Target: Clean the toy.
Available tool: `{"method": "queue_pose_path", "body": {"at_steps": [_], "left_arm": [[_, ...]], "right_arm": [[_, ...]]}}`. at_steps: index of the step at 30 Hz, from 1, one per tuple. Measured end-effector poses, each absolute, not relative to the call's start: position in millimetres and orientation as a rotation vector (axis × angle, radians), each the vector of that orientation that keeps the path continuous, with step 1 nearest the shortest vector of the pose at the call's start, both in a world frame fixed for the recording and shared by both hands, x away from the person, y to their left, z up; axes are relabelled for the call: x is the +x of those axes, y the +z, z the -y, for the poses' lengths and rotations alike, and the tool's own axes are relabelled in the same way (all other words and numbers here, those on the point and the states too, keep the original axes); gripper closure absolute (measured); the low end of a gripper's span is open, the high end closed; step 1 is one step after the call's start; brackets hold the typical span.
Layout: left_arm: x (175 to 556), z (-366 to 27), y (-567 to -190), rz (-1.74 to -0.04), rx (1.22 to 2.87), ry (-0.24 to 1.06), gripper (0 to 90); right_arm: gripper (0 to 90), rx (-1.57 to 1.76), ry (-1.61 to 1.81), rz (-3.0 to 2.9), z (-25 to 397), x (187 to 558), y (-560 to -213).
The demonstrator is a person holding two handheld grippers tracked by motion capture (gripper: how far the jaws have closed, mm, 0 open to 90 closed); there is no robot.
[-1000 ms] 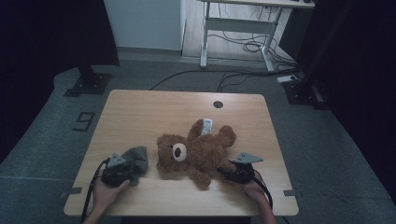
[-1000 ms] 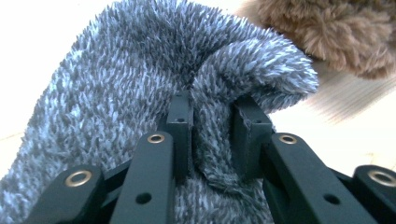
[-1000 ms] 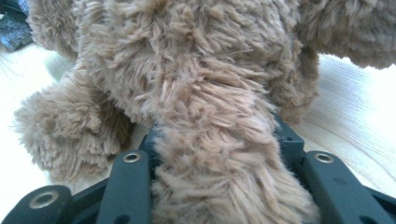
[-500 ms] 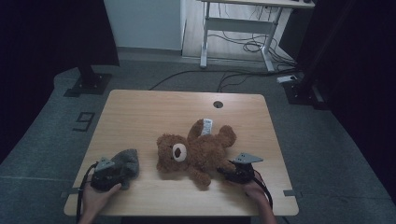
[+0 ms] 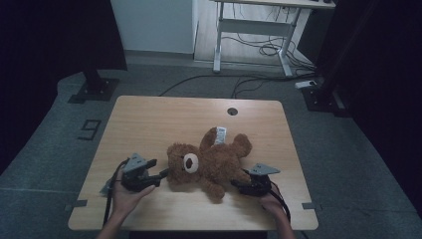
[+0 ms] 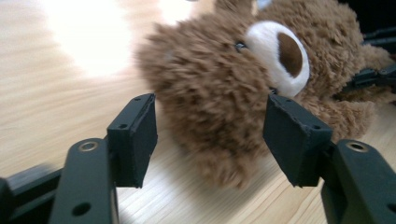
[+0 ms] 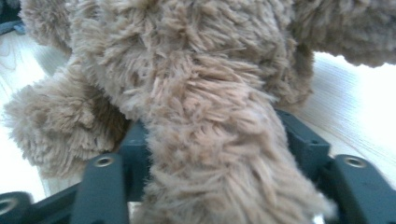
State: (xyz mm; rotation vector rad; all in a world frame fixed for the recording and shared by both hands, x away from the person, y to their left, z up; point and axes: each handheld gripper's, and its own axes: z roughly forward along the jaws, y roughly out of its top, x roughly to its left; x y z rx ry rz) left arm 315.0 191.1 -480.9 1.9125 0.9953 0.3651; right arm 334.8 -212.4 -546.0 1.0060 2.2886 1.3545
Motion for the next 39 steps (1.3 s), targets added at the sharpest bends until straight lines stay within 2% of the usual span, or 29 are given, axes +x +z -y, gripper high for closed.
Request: {"method": "queue_pose_path", "body": {"at_steps": [3, 5, 7, 11, 15, 20, 23, 32, 39], "left_arm": [[327.6, -178.5, -492.7, -0.998, 1.936, 0.299, 34.4], [333.0, -171.9, -500.1, -0.995, 1.957, 0.267, 34.7], [337.2, -165.5, -507.1, -0.995, 1.979, 0.254, 35.6], [343.1, -162.0, -512.3, -1.001, 1.970, 0.245, 40.6], [344.0, -158.7, -516.4, -0.984, 1.978, 0.260, 52.5], [341.0, -154.3, -513.5, -0.962, 1.951, 0.337, 69.2], [340.6, -155.5, -507.6, -0.954, 1.916, 0.367, 75.0], [358.6, -146.0, -480.6, -0.932, 1.872, 0.399, 77.0], [375.4, -137.6, -487.6, -0.972, 1.905, 0.381, 76.2]], "right_arm": [[27.9, 1.010, 1.358, -2.266, 213.1, 334.1, -541.9], [27.4, 1.010, 1.385, -2.251, 213.4, 334.7, -537.8], [31.2, 1.008, 1.395, -2.250, 211.0, 336.4, -536.3], [47.6, 0.973, 1.379, -2.305, 197.1, 341.4, -542.3], [59.4, 0.963, 1.406, -2.284, 192.3, 344.0, -542.1], [64.8, 0.931, 1.442, -2.221, 187.2, 340.9, -538.3], [65.6, 0.892, 1.460, -2.182, 185.7, 338.1, -532.1], [65.6, 0.874, 1.491, -2.069, 192.8, 350.6, -513.8], [65.1, 0.929, 1.426, -2.098, 200.7, 367.0, -516.8]]}}
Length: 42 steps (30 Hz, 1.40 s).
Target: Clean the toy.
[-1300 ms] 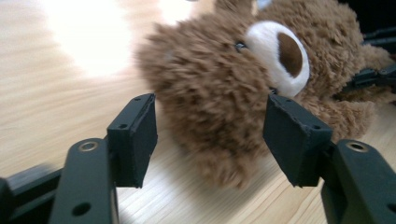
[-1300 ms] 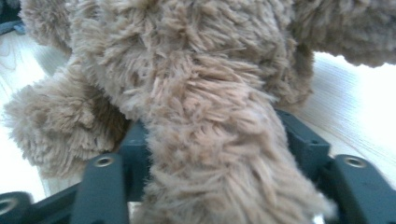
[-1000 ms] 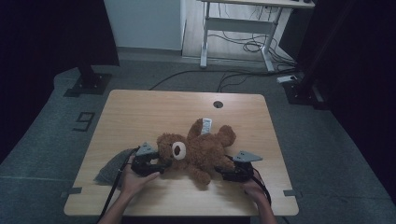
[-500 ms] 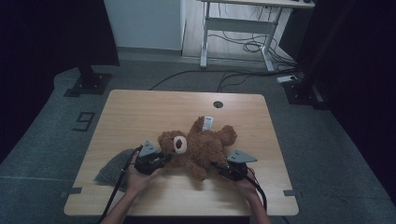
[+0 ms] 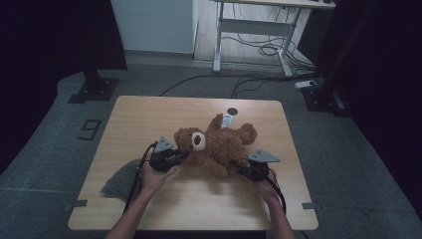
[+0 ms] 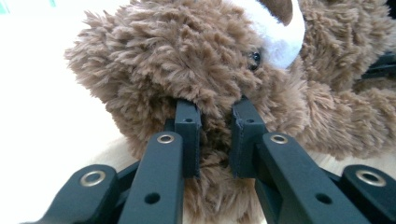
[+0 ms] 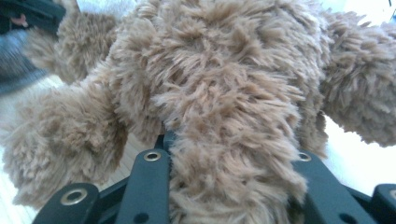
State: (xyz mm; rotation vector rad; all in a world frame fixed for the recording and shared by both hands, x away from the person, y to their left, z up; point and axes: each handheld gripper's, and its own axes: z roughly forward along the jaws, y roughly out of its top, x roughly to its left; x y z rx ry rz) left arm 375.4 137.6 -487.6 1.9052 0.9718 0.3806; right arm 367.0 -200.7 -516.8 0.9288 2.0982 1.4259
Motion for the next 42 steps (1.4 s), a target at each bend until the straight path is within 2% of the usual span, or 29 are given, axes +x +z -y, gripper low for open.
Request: {"method": "queue_pose_path", "body": {"at_steps": [5, 7, 8, 11, 12, 14, 15, 21, 30, 42], "left_arm": [[378.5, -138.6, -497.3, -1.002, 1.923, 0.363, 75.0], [379.0, -140.0, -498.8, -1.019, 1.923, 0.368, 72.6], [379.2, -141.1, -498.6, -1.037, 1.920, 0.377, 69.4], [373.3, -145.8, -491.6, -1.052, 1.903, 0.398, 53.6], [368.7, -147.7, -487.0, -1.046, 1.896, 0.416, 47.7], [358.4, -152.4, -478.1, -1.028, 1.874, 0.443, 37.9], [353.1, -154.9, -474.6, -1.017, 1.864, 0.444, 35.8], [325.3, -166.9, -469.6, -0.976, 1.869, 0.407, 33.6], [289.1, -183.7, -492.8, -0.939, 1.860, 0.276, 35.5], [251.5, -189.3, -516.8, -0.940, 1.973, 0.366, 36.5]], "right_arm": [[63.4, 0.951, 1.389, -2.130, 200.4, 369.3, -529.0], [58.7, 0.960, 1.386, -2.124, 200.0, 368.9, -531.2], [53.9, 0.963, 1.376, -2.119, 199.5, 368.2, -531.0], [28.8, 0.971, 1.360, -2.096, 199.2, 364.0, -527.1], [23.3, 0.979, 1.369, -2.080, 201.3, 361.4, -524.2], [17.6, 0.995, 1.401, -2.043, 207.9, 355.2, -517.9], [16.5, 1.003, 1.413, -2.021, 211.8, 351.7, -514.6], [16.5, 0.987, 1.492, -1.986, 230.5, 326.3, -504.9], [21.5, 1.010, 1.501, -1.998, 250.9, 298.6, -515.4], [23.8, 1.042, 1.491, -2.042, 255.1, 259.8, -541.0]]}}
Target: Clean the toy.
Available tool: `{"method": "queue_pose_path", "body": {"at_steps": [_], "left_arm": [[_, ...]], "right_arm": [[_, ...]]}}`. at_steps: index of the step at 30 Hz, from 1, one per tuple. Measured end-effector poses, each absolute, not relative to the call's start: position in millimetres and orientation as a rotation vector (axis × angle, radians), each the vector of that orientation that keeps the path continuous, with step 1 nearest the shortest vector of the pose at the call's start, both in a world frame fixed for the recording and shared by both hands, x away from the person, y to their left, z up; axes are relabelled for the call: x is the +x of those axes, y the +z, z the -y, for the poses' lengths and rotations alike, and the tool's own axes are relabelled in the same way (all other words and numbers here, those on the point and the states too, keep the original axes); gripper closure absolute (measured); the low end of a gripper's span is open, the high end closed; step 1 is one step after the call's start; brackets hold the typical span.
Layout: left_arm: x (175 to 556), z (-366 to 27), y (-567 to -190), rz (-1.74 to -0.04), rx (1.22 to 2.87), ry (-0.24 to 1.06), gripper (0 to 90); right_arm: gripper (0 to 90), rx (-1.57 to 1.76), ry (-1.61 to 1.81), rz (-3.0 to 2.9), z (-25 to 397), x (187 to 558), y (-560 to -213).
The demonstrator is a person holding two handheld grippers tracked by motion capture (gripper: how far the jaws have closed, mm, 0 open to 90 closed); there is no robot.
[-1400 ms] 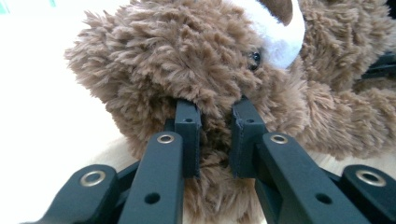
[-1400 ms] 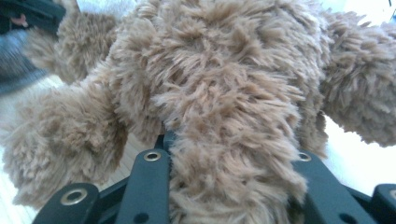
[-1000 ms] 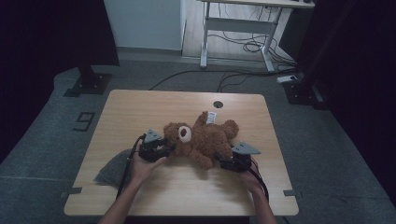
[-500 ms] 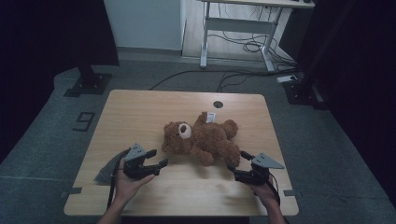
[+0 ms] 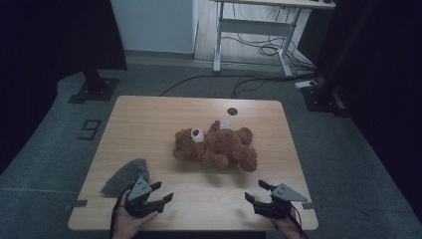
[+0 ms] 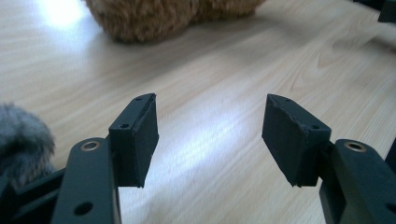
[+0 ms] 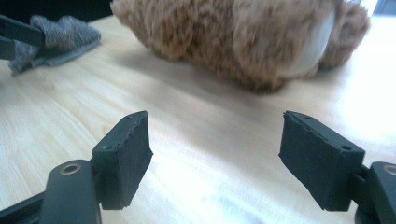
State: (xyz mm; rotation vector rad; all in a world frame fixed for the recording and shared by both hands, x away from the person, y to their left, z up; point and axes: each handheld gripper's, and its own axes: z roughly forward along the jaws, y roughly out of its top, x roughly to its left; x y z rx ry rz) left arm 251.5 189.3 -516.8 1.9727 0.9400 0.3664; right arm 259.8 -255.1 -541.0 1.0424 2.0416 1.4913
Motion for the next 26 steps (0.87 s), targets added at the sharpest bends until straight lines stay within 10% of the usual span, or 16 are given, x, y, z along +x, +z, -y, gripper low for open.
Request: {"method": "queue_pose_path", "body": {"at_steps": [26], "left_arm": [[253.3, -196.8, -517.0, -0.976, 1.966, 0.348, 36.3]], "right_arm": [[23.9, 1.068, 1.422, -2.065, 252.3, 260.3, -546.1]]}}
